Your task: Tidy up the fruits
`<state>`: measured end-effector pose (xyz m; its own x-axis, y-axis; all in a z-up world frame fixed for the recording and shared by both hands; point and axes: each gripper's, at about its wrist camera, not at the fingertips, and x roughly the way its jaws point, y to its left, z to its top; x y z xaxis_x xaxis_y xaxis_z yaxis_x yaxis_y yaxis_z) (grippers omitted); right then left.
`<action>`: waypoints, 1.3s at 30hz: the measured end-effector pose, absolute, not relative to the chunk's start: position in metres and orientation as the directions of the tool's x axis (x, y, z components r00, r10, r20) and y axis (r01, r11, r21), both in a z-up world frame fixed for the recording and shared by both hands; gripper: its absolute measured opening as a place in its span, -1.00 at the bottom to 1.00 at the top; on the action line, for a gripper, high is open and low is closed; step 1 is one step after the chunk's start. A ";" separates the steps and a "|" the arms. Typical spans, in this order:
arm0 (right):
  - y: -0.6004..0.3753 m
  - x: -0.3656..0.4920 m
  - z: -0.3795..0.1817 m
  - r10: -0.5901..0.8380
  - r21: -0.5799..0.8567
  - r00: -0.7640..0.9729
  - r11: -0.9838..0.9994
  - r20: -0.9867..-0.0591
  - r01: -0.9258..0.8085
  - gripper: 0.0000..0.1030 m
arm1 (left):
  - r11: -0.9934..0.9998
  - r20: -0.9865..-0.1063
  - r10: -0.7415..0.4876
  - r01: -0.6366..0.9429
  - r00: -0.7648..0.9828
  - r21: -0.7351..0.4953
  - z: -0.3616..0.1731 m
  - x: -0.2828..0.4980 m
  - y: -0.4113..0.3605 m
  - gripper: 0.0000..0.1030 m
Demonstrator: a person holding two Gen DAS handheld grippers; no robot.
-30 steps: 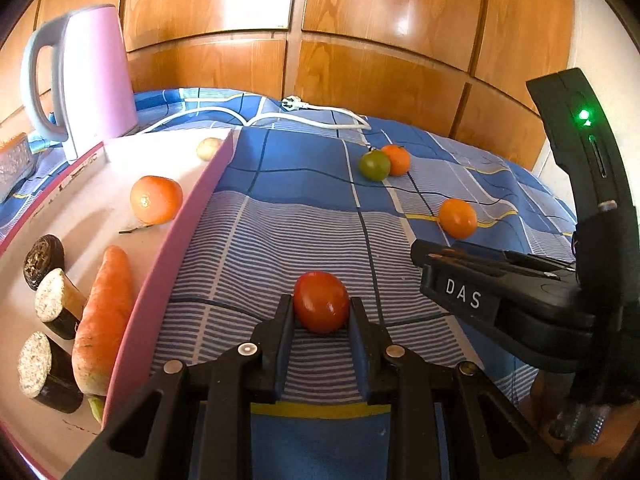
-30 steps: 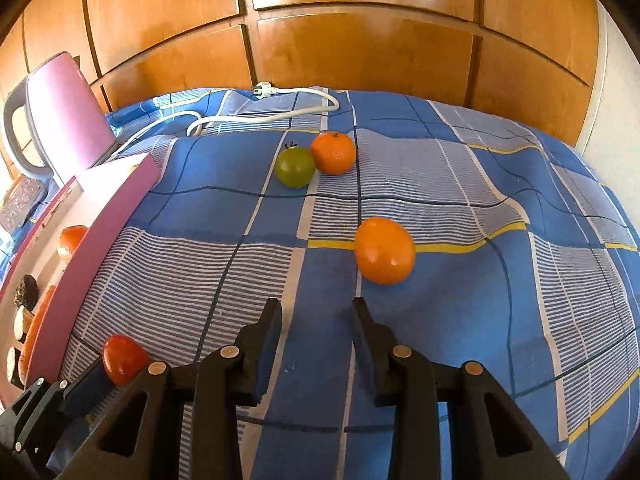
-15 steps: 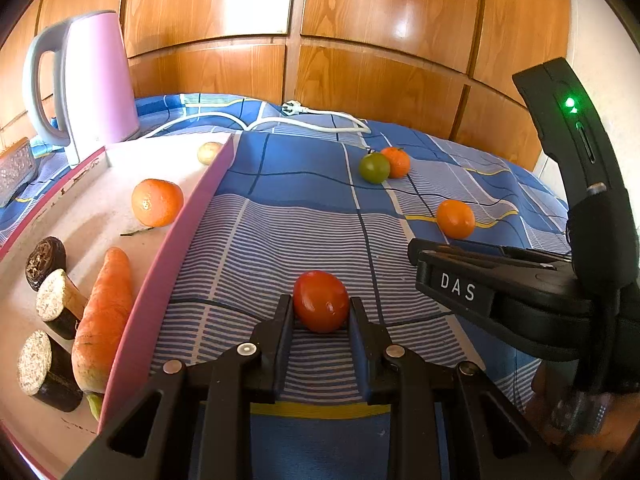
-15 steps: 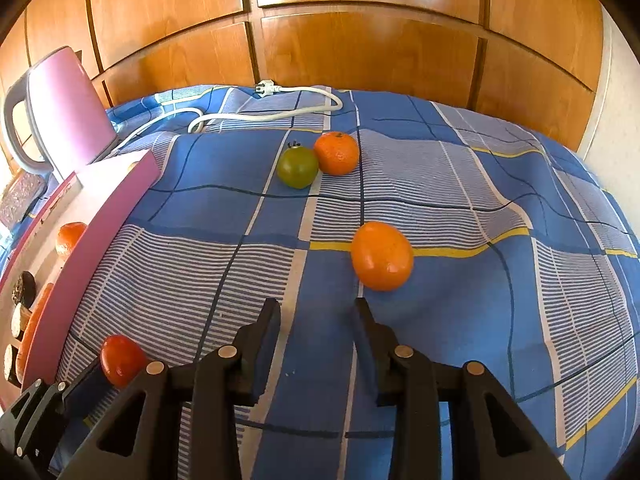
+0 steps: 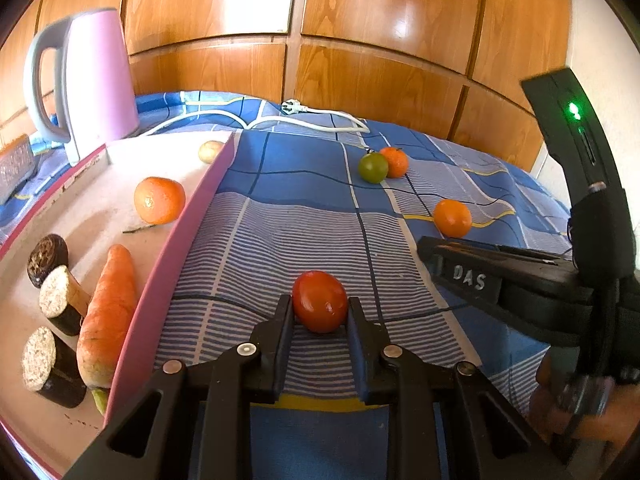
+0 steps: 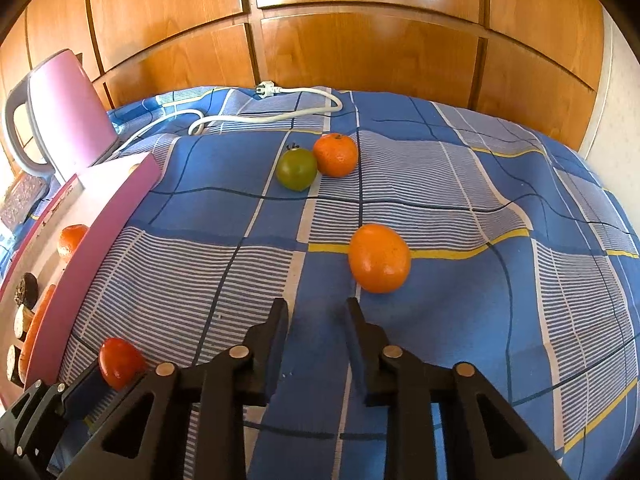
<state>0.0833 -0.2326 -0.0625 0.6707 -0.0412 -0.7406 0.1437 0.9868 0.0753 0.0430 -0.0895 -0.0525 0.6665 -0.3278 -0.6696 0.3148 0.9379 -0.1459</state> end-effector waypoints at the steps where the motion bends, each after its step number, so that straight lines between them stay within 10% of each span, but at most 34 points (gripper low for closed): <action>1: -0.235 0.082 -0.062 -0.038 0.085 0.670 0.985 -0.741 0.150 -0.60 | 0.936 -0.670 -0.335 0.314 0.663 -0.158 -0.052 0.043 -0.088 -0.50; 24: -0.251 0.070 -0.054 0.192 0.319 0.667 0.945 -0.720 0.073 -0.22 | 0.907 -0.657 -0.418 0.324 0.628 -0.268 -0.051 0.048 -0.084 -0.11; 39: -0.283 0.090 -0.056 0.002 0.233 0.695 0.943 -0.719 0.238 -0.19 | 0.907 -0.658 -0.422 0.298 0.624 -0.299 -0.050 0.064 -0.080 0.00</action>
